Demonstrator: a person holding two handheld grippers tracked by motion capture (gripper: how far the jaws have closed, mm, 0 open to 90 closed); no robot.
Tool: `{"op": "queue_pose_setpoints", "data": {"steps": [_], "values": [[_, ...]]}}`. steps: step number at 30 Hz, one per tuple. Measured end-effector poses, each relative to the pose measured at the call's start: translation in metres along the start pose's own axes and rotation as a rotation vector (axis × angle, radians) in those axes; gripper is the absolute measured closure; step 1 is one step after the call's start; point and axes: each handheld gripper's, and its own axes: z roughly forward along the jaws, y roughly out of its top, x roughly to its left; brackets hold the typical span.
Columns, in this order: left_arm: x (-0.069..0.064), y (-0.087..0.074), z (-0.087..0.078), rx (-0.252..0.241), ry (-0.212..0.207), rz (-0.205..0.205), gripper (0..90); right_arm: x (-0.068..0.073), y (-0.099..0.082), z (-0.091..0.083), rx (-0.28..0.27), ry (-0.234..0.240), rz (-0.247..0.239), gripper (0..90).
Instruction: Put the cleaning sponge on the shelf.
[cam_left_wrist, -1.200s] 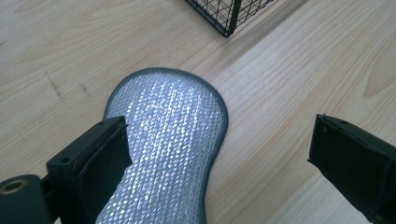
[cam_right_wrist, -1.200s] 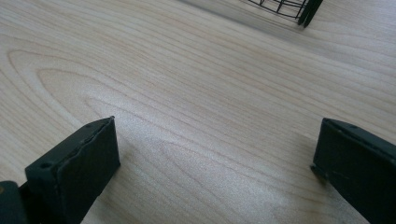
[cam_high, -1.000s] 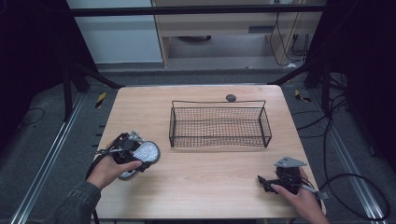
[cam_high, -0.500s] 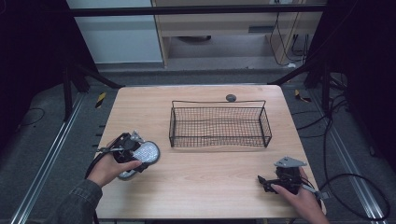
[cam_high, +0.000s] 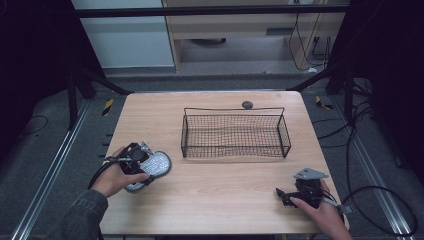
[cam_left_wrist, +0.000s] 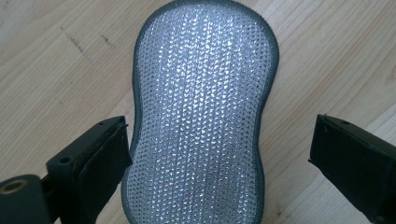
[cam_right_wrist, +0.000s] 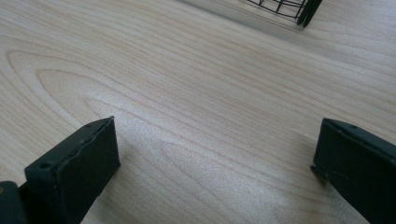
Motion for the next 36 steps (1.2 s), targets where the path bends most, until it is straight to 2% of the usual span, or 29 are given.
{"op": "queue_pose_setpoints", "data": {"steps": [1,3,4,6,7,9,17,20,23,25,36], "values": [[0.001,-0.001,0.002,-0.002,-0.007,0.006,3.9,0.0,0.0,0.0,0.0,0.0,-0.001,0.4],[0.004,0.0,0.006,-0.001,0.02,0.02,5.2,0.0,0.0,0.0,0.0,0.0,0.0,0.4],[0.004,0.0,0.006,-0.001,0.02,0.02,4.8,0.0,0.0,0.0,0.0,0.0,0.0,0.4],[0.007,0.0,0.009,0.012,-0.008,0.011,4.5,0.0,0.0,0.0,0.0,0.0,-0.001,0.4],[0.011,-0.001,0.011,0.003,0.011,-0.008,6.1,0.0,0.0,0.0,0.0,0.001,-0.001,0.3],[0.013,-0.002,0.012,0.002,0.007,-0.018,5.5,0.0,0.0,0.0,0.0,0.002,-0.002,0.3],[0.016,-0.005,0.022,0.016,-0.019,-0.018,4.5,0.0,0.0,0.0,0.0,0.003,-0.004,0.4],[0.016,-0.004,0.025,0.02,-0.021,-0.005,4.1,0.0,0.0,0.0,0.0,0.004,-0.003,0.4],[0.016,-0.003,0.031,0.044,-0.034,0.006,3.7,0.0,0.0,0.0,0.0,0.004,-0.004,0.4],[0.017,-0.002,0.034,0.047,-0.024,0.0,3.8,0.0,0.0,0.0,-0.001,0.004,-0.005,0.4],[0.022,-0.003,0.04,0.026,-0.037,-0.03,3.7,0.0,0.0,0.0,-0.001,0.004,-0.005,0.4]]}}
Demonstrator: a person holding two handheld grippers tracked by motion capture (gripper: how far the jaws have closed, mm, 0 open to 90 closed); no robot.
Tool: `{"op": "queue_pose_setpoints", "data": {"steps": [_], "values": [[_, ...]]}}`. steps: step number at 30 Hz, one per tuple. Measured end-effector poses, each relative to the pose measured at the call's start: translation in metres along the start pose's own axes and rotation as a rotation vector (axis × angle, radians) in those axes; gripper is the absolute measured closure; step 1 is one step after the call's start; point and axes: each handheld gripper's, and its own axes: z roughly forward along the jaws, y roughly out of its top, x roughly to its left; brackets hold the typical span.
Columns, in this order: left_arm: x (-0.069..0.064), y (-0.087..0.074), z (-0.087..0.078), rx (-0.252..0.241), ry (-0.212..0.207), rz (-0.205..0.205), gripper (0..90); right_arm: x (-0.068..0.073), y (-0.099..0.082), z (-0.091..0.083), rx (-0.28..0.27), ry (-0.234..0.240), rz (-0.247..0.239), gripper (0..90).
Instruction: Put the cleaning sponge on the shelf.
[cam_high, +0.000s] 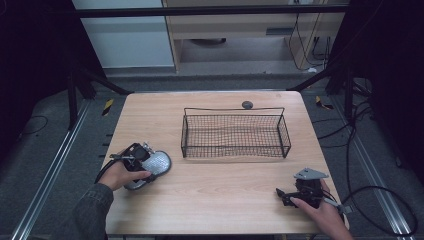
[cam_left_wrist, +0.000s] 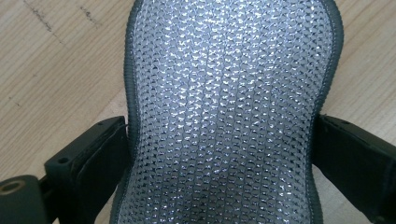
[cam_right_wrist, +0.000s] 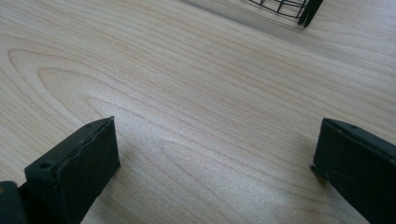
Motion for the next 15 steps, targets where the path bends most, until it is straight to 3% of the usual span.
{"op": "queue_pose_setpoints", "data": {"steps": [9,15], "values": [[0.005,-0.0018,-0.0014,-0.029,0.011,-0.006,4.2,0.0001,0.0,-0.0001,0.001,0.0,0.001,0.4],[0.0088,-0.003,0.0029,-0.022,0.014,-0.021,2.5,0.0,-0.0001,-0.0001,0.0,0.001,-0.001,0.4]]}}
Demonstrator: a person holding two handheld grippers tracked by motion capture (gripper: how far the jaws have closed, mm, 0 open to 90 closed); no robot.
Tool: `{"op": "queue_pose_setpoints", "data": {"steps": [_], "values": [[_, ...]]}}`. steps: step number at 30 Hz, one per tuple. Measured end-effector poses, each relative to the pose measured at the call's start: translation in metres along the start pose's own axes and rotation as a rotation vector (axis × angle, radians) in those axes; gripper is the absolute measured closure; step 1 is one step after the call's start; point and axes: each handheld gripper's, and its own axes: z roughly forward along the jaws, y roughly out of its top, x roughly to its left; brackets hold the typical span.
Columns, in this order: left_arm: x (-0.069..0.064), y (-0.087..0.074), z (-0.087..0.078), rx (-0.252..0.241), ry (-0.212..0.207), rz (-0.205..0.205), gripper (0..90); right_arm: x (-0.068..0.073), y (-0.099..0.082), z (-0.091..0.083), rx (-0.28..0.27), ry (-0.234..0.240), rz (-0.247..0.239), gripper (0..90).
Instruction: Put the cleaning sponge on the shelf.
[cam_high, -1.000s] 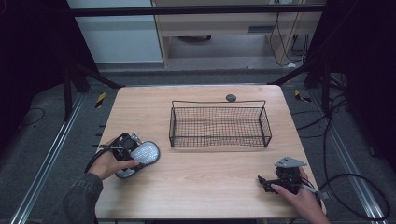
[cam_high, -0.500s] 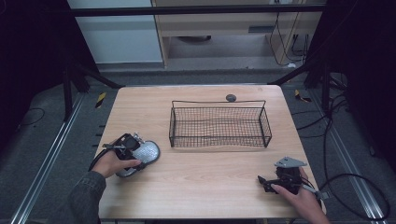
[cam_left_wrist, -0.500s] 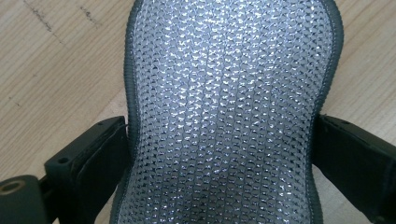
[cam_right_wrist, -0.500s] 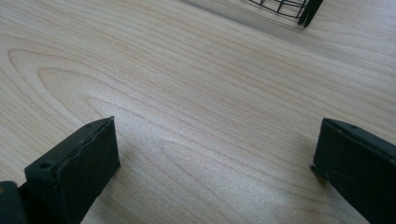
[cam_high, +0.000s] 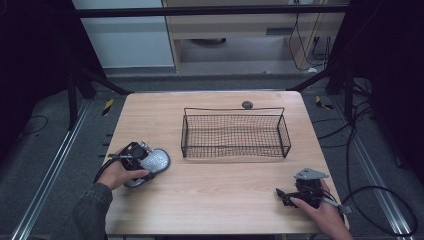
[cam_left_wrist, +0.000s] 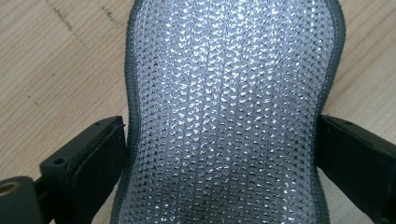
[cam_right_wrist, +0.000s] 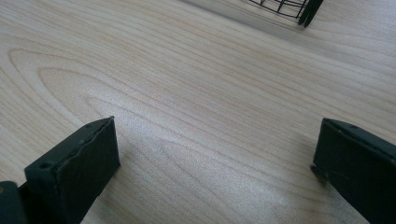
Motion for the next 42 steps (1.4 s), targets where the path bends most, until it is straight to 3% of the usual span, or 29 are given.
{"op": "queue_pose_setpoints", "data": {"steps": [15,18,21,27,31,42], "values": [[0.009,-0.003,0.005,-0.008,-0.05,-0.058,1.0,0.0,0.0,0.0,0.001,-0.001,-0.005,0.4],[0.009,-0.002,0.003,-0.011,-0.037,-0.056,5.6,0.0,0.0,0.0,0.002,0.0,-0.002,0.4],[0.008,-0.002,0.0,-0.025,0.008,-0.043,8.5,0.0,0.0,-0.001,0.002,0.003,0.002,0.3],[0.007,-0.005,-0.004,-0.03,-0.005,-0.049,9.3,0.0,0.0,0.0,0.001,0.0,-0.004,0.4],[0.005,-0.004,-0.016,-0.075,0.022,-0.043,9.2,0.0,0.0,-0.001,0.003,0.005,0.004,0.4],[-0.004,0.013,-0.05,-0.137,0.046,0.008,8.9,0.0,0.0,0.0,-0.001,-0.001,-0.009,0.3]]}}
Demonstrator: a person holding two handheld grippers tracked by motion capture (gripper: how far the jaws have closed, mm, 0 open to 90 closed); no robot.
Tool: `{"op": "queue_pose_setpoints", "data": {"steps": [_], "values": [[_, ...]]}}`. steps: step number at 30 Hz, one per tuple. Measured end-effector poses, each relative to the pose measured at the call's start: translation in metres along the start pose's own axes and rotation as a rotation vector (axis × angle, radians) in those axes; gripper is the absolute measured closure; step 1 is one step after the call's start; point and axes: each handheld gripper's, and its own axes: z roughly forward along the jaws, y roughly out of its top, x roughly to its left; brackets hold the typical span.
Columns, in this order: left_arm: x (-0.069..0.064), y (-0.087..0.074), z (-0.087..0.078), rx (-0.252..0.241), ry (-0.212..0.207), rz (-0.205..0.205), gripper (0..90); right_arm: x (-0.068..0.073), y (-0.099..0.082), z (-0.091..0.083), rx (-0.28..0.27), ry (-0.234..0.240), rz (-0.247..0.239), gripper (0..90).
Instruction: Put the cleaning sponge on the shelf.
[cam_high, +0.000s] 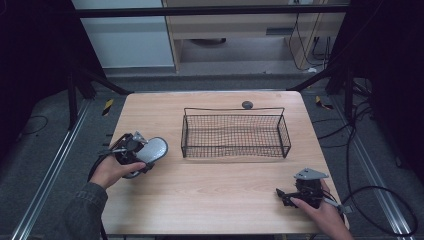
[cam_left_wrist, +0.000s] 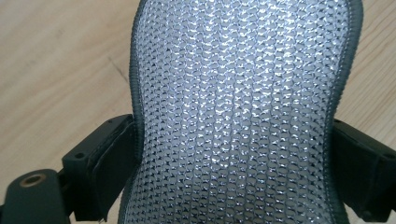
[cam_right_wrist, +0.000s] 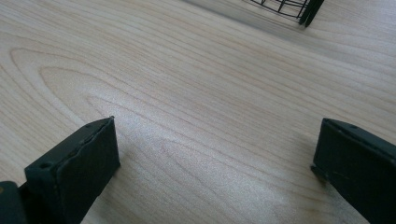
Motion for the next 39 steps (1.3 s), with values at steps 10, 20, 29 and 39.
{"op": "queue_pose_setpoints", "data": {"steps": [10,20,29,39], "values": [[-0.005,0.021,-0.025,-0.041,0.019,0.046,8.8,0.0,0.0,0.0,0.002,0.004,0.006,0.4],[-0.012,0.045,-0.033,-0.053,0.027,0.097,8.8,0.0,0.0,0.0,0.002,0.005,0.007,0.4],[-0.025,0.067,-0.039,-0.065,0.024,0.161,8.8,0.0,0.0,0.0,0.003,0.005,0.007,0.4],[-0.036,0.1,-0.04,-0.07,0.022,0.234,8.8,0.0,0.0,0.0,0.002,0.005,0.007,0.4]]}}
